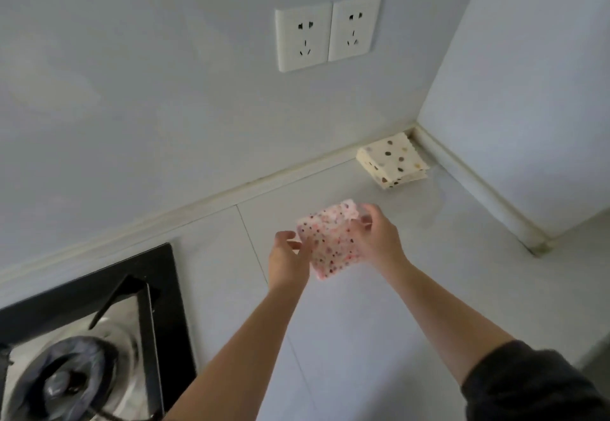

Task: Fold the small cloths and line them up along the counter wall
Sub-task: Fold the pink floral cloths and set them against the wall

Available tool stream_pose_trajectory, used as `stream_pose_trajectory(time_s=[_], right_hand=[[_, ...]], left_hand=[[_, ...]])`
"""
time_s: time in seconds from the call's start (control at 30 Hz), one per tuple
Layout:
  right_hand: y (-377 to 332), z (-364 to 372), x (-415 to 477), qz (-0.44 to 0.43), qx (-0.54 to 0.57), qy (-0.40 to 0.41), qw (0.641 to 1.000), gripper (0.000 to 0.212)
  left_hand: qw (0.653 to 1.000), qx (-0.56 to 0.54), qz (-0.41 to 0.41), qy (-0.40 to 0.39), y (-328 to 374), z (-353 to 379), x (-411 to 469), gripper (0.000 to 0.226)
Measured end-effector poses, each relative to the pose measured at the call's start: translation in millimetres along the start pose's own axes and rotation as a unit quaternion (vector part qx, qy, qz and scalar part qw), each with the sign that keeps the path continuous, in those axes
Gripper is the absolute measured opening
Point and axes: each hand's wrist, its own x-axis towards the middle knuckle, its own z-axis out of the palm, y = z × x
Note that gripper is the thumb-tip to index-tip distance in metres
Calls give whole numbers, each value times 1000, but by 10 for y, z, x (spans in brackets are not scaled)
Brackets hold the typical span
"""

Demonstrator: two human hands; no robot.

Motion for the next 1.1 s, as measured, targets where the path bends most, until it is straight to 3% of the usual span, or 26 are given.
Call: stream_pose_trajectory(time_s=[0.07,0.13,0.27,0.57,0.8,0.97,1.1], right_hand=[[204,1,131,-83,-128,5,988,49],[325,109,136,-165,-199,-44,965,53],[441,458,162,-241,-272,-126,923,52],[321,506,963,-227,-340,-162,898,63],[203,481,1406,-213,-341,-179,898,55],[122,481,1365,-211,-348,-177,896,56],[-52,450,910,-226,-300,-157,913,57]], left_hand=[[989,130,61,32,-73,108,81,51],[954,276,113,36,-207,164,110,61],[890,450,75,-5,-600,175,171,67],[882,461,92,4,-819,176,247,84],[871,482,95,2,-831,174,264,65],[882,463,87,-20,-813,144,249,83],[916,392,77,-41,-682,-38,137,68]])
